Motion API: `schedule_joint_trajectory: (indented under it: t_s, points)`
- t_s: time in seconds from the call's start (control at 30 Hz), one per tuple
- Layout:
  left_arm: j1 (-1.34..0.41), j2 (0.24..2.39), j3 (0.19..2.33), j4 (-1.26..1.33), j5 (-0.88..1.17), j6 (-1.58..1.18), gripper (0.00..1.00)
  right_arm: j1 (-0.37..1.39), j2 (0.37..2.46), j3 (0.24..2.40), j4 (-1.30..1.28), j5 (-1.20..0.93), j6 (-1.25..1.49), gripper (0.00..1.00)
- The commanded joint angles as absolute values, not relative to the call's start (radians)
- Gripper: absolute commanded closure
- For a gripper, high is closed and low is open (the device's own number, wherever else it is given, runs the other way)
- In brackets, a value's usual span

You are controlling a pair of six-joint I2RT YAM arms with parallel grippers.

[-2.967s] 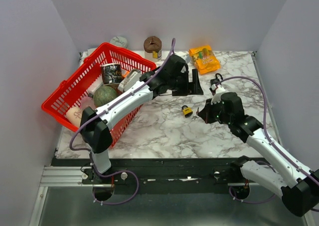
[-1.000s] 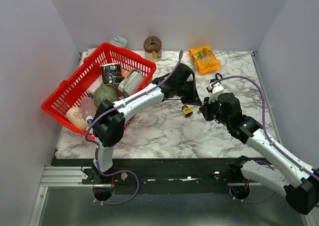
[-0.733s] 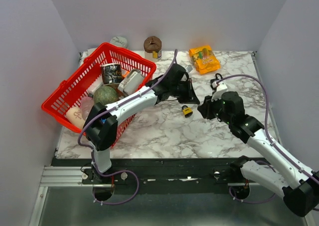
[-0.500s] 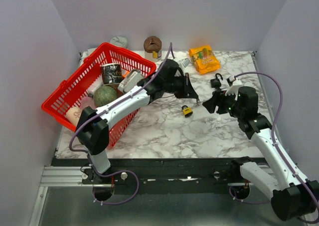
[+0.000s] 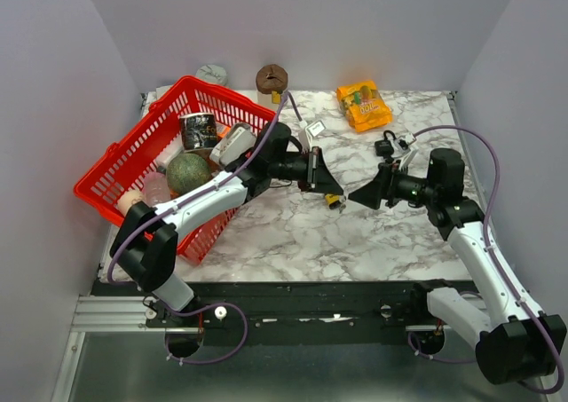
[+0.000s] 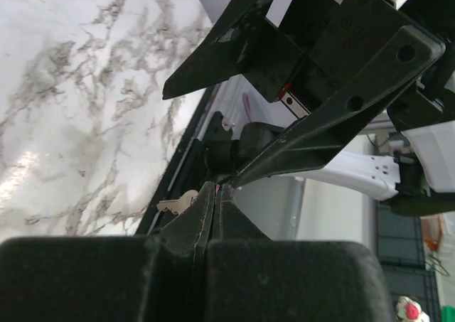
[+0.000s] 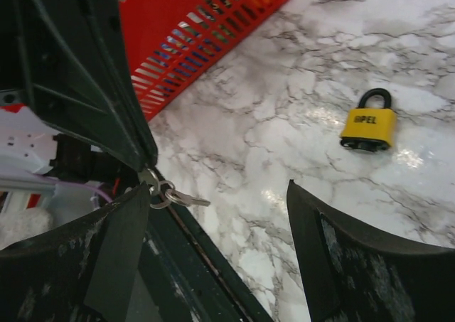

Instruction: Unlock with the key

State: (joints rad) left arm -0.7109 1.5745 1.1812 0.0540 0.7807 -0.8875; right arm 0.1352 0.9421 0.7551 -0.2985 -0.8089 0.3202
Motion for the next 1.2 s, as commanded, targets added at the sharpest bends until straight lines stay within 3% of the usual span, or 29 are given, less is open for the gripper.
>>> schedule_joint_trajectory:
  t_s: [0.0, 0.17, 0.63, 0.77, 1.0, 1.17]
  points:
    - [-0.707, 1.526, 1.141, 0.284, 0.905, -0.989, 1.0, 0.13, 0.922, 0.787, -0.321, -0.988, 0.365, 0.15]
    - [-0.704, 1.537, 1.118, 0.432, 0.942, -1.075, 1.0, 0.129, 0.862, 0.759, -0.319, -0.985, 0.362, 0.18]
    - [-0.704, 1.572, 1.103, 0.555, 0.976, -1.15, 1.0, 0.129, 0.908, 0.816, -0.305, -1.092, 0.38, 0.42]
    - [-0.703, 1.582, 1.111, 0.555, 0.977, -1.152, 1.0, 0.129, 0.9, 0.834, -0.305, -1.104, 0.388, 0.42]
    - [-0.701, 1.586, 1.115, 0.549, 0.977, -1.15, 1.0, 0.127, 0.861, 0.859, -0.316, -1.078, 0.413, 0.26]
    - [-0.701, 1.588, 1.12, 0.551, 0.979, -1.149, 1.0, 0.129, 0.884, 0.882, -0.316, -1.089, 0.416, 0.26]
